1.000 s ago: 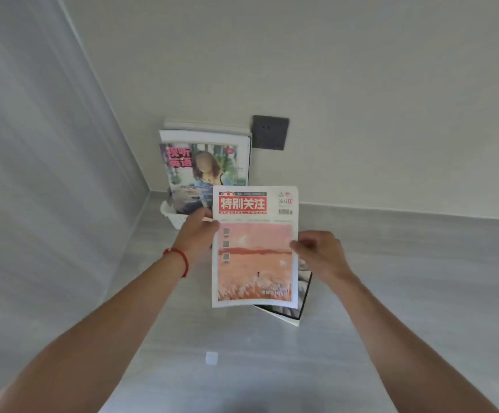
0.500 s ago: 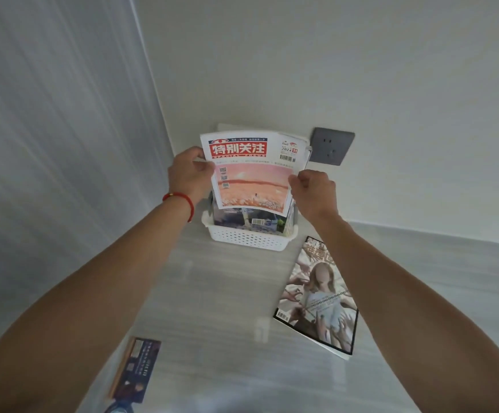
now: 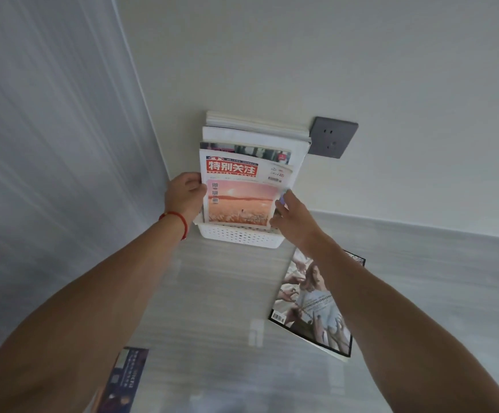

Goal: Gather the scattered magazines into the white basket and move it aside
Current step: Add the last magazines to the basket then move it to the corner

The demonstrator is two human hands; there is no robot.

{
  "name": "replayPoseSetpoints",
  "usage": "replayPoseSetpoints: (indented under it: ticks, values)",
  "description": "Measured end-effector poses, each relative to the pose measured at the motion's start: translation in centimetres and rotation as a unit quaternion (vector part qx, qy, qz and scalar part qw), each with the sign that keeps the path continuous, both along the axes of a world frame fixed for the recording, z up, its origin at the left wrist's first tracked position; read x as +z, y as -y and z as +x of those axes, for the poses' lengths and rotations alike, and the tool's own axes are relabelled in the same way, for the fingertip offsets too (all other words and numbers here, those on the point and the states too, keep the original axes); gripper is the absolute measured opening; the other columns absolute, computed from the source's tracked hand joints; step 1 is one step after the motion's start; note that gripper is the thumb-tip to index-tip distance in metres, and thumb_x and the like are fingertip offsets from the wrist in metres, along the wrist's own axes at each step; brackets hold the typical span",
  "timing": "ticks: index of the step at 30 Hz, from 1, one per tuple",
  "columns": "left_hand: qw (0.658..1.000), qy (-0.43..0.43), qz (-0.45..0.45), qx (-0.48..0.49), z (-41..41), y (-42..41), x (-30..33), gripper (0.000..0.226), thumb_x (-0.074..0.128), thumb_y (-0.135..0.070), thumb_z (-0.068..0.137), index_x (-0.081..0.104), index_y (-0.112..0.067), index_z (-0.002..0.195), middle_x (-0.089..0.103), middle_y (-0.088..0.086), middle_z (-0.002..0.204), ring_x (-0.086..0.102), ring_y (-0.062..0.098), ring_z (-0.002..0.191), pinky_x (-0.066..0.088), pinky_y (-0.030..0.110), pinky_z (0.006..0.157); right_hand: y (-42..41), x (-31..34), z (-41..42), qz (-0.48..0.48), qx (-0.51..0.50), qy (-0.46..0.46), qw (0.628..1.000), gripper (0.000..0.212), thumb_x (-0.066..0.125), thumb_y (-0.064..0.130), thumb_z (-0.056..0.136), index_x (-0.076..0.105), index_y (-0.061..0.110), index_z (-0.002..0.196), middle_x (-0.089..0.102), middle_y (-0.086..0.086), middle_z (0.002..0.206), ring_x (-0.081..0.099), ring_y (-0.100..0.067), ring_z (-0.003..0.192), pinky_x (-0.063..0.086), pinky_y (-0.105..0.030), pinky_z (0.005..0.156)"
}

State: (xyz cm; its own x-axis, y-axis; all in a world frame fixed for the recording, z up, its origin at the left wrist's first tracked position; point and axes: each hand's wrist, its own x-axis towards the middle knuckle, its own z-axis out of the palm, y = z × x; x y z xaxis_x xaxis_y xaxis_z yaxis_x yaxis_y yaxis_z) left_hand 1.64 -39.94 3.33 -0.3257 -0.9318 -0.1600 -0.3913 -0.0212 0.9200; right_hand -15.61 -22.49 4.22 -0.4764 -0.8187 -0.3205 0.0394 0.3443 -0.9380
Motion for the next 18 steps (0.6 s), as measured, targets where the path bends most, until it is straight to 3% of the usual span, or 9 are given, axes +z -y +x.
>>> replayPoseSetpoints:
  ticks: [3,6,7,9,11,12,14,16,18]
  values:
    - [1.0,0.018,0.001,0.016,-0.2,-0.4,-0.2,0.038,0.058,-0.007,0.089,0.065,-0.01,0.126,0.074,0.007,0.118,0.071,0.023,0.107,0.056,0.043,0.1,-2.6,0.5,-0.8,-0.011,-0.039,-0.059,0.997,0.053,0.05,-0.018,0.088,0.048,0.016,0.129,0.059,0.019,0.124,0.055,-0.01,0.127,0.057,-0.033,0.09]
    - [0.993,0.068,-0.065,0.074,0.4,-4.1,0.7,0.028,0.055,-0.001,0.09,0.063,-0.007,0.116,0.07,0.005,0.11,0.063,0.02,0.099,0.05,0.028,0.086,-7.4,-1.5,-2.4,0.049,-0.135,-0.273,0.951,0.047,0.049,-0.006,0.091,0.058,0.015,0.133,0.063,0.001,0.131,0.065,-0.02,0.117,0.054,-0.024,0.089]
    - [0.99,0.07,-0.097,0.079,0.7,-6.0,0.5,0.025,0.056,0.001,0.089,0.063,-0.009,0.111,0.069,0.004,0.108,0.062,0.02,0.099,0.049,0.028,0.083,-9.6,-2.8,-2.9,0.097,-0.139,-0.318,0.933,0.044,0.05,-0.001,0.092,0.061,0.015,0.131,0.064,-0.004,0.132,0.065,-0.024,0.117,0.053,-0.028,0.092]
    - [0.986,0.078,-0.143,0.015,1.0,-10.5,-1.3,0.026,0.057,0.005,0.085,0.064,-0.009,0.105,0.068,0.007,0.106,0.064,0.024,0.099,0.052,0.033,0.084,-14.2,-6.3,-3.4,0.233,-0.08,-0.34,0.907,0.043,0.054,0.015,0.095,0.056,0.017,0.139,0.054,-0.009,0.145,0.055,-0.03,0.13,0.049,-0.043,0.103]
    - [0.968,0.15,-0.129,-0.153,0.5,-15.2,-4.3,0.03,0.058,0.001,0.084,0.066,-0.009,0.111,0.067,0.009,0.112,0.063,0.027,0.106,0.05,0.036,0.092,-18.2,-9.5,-2.6,0.362,0.044,-0.34,0.867,0.055,0.053,0.031,0.097,0.039,0.025,0.15,0.029,-0.008,0.161,0.032,-0.032,0.145,0.041,-0.053,0.108]
    - [0.942,0.203,-0.113,-0.244,0.1,-17.5,-5.6,0.031,0.059,-0.003,0.083,0.066,-0.01,0.113,0.066,0.009,0.115,0.061,0.027,0.111,0.048,0.035,0.096,-19.7,-10.6,-1.8,0.393,0.094,-0.341,0.849,0.063,0.052,0.035,0.097,0.027,0.029,0.154,0.015,-0.009,0.165,0.021,-0.034,0.149,0.038,-0.057,0.109]
    - [0.895,0.269,-0.084,-0.345,-0.6,-21.5,-7.8,0.028,0.061,-0.017,0.081,0.065,-0.014,0.109,0.065,0.008,0.116,0.06,0.029,0.116,0.047,0.032,0.094,-21.8,-12.1,-0.1,0.393,0.132,-0.353,0.839,0.074,0.05,0.041,0.099,0.01,0.029,0.161,-0.006,-0.013,0.169,0.004,-0.038,0.154,0.03,-0.058,0.115]
    - [0.891,0.274,-0.066,-0.357,-1.2,-24.6,-9.8,0.05,0.06,-0.03,0.077,0.062,-0.015,0.125,0.063,0.01,0.128,0.056,0.03,0.124,0.046,0.036,0.104,-23.1,-12.6,1.3,0.364,0.139,-0.387,0.835,0.078,0.049,0.048,0.1,0.008,0.024,0.162,-0.009,-0.019,0.168,0.002,-0.041,0.155,0.028,-0.052,0.119]
    - [0.899,0.294,-0.077,-0.315,-1.6,-27.3,-10.6,0.06,0.061,-0.026,0.079,0.053,-0.017,0.138,0.056,0.01,0.137,0.049,0.032,0.131,0.043,0.041,0.109,-24.4,-12.7,2.3,0.341,0.149,-0.415,0.83,0.082,0.052,0.053,0.098,0.01,0.022,0.162,-0.006,-0.022,0.167,0.004,-0.043,0.154,0.03,-0.049,0.119]
